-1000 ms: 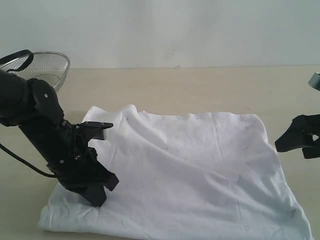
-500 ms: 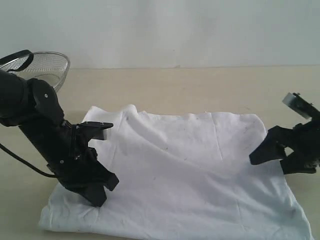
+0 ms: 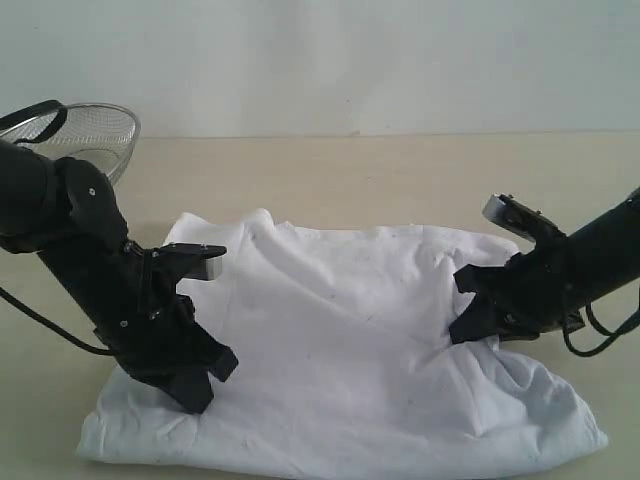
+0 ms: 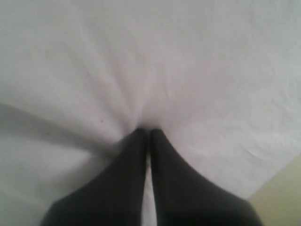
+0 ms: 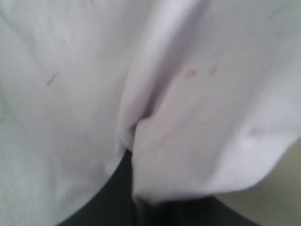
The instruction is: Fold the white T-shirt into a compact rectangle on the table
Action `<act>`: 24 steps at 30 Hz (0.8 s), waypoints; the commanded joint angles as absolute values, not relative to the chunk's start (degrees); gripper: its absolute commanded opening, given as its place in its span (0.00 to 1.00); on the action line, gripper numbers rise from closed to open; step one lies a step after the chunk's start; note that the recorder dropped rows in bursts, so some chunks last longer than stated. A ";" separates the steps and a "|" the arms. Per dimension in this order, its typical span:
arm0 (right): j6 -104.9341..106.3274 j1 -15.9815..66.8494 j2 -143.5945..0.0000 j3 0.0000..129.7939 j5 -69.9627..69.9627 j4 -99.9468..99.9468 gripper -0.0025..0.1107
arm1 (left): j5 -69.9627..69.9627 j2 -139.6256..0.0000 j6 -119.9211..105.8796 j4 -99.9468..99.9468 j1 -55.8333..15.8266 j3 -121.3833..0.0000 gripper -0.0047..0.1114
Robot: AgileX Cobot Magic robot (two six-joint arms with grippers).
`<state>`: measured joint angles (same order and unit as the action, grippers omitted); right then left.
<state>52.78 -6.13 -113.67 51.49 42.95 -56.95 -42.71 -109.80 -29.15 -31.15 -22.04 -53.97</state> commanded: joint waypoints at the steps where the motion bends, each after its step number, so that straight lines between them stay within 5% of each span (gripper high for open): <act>1: 50.44 -6.33 -116.61 50.23 31.39 -47.25 0.02 | -39.82 -111.35 -29.56 -33.50 -22.49 -53.40 0.08; 9: 37.58 -12.34 -116.61 50.47 31.64 -32.07 0.02 | -41.96 -111.35 -46.01 -52.06 -22.49 -53.40 0.08; 24: 27.16 -17.85 -116.12 57.40 36.83 -23.11 0.02 | -47.01 -111.35 -50.39 -56.44 -22.49 -58.14 0.08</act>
<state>31.17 -16.53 -113.53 57.49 46.58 -35.98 -44.78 -111.24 -48.30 -55.41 -22.10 -57.19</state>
